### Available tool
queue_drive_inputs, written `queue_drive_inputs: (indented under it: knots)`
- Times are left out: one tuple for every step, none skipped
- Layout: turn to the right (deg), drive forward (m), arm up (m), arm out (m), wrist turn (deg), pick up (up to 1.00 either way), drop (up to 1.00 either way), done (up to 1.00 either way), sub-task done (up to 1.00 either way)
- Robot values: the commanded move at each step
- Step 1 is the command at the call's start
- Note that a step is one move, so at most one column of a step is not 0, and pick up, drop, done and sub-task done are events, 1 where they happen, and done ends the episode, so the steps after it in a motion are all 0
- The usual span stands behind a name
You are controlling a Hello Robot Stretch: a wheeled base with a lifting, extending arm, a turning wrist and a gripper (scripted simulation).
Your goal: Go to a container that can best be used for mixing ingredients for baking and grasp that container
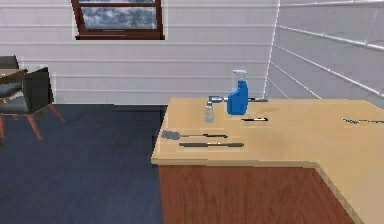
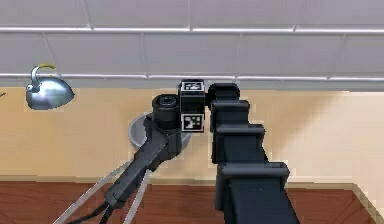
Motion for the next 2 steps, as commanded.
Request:
queue_drive_inputs:
  knots:
    - [0.0, 0.0, 0.0, 0.0, 45.0, 0.0, 0.0, 0.0, 0.0]
    - [0.0, 0.0, 0.0, 0.0, 45.0, 0.0, 0.0, 0.0, 0.0]
